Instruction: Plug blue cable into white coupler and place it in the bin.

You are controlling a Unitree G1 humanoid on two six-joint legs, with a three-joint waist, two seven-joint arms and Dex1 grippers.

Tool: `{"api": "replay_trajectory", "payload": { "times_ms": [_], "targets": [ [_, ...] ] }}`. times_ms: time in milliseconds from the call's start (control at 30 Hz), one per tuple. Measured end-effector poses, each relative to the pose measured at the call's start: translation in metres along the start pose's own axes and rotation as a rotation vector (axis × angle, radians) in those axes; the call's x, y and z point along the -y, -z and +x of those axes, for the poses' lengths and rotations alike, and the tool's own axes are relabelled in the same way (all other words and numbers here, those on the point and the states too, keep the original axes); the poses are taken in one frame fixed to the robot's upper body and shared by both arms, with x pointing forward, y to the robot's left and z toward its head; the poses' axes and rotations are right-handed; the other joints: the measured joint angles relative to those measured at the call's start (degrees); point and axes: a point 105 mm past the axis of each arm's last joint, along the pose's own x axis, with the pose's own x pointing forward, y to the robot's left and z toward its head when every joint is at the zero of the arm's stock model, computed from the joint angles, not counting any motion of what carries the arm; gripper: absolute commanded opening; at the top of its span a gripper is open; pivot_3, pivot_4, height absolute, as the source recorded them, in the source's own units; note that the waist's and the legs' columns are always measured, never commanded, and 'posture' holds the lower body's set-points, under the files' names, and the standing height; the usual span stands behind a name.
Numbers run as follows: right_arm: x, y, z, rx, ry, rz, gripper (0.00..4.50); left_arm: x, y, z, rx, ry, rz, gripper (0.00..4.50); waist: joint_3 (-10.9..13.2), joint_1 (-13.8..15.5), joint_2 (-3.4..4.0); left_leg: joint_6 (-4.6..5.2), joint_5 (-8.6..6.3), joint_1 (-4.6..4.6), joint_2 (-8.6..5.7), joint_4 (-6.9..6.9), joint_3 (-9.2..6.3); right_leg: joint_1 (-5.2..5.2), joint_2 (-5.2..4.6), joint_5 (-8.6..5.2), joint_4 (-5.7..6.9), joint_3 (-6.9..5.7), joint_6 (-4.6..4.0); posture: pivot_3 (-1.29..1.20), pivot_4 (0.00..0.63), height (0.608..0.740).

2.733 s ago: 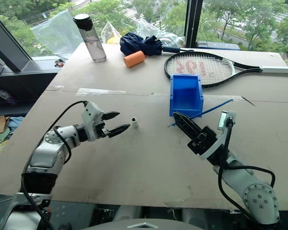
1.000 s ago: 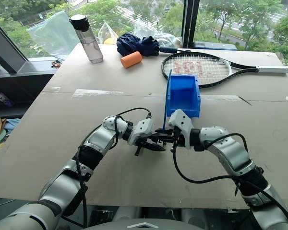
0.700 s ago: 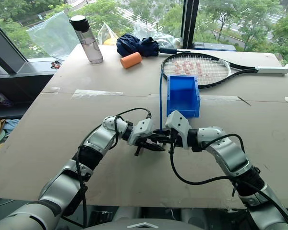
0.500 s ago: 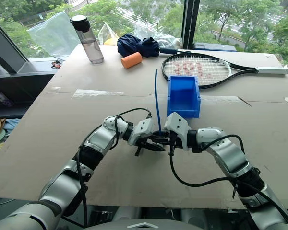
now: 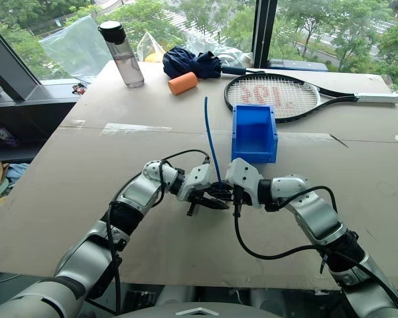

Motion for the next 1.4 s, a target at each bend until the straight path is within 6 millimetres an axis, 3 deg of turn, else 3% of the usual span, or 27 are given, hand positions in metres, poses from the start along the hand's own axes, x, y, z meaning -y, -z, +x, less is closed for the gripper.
{"api": "replay_trajectory", "payload": {
  "times_ms": [767, 1400],
  "targets": [
    [0.002, 0.011, -0.014, -0.045, -0.016, -0.039, 0.00, 0.000, 0.001, 0.003, -0.009, -0.012, -0.017, 0.57, -0.27, 0.35, 0.24, 0.00, 0.00, 0.03, -0.02, 0.03, -0.08, 0.12, -0.01, -0.01, -0.03, -0.08, -0.01, 0.00, 0.150, 0.740],
    [0.005, 0.009, -0.002, -0.128, -0.099, -0.117, 0.00, 0.001, 0.001, 0.002, -0.018, -0.012, 0.004, 0.57, -0.32, 0.16, 0.28, 0.00, 0.00, 0.07, 0.00, 0.03, -0.13, 0.13, 0.00, -0.02, 0.00, -0.13, -0.01, 0.00, 0.150, 0.740]
  ]
}}
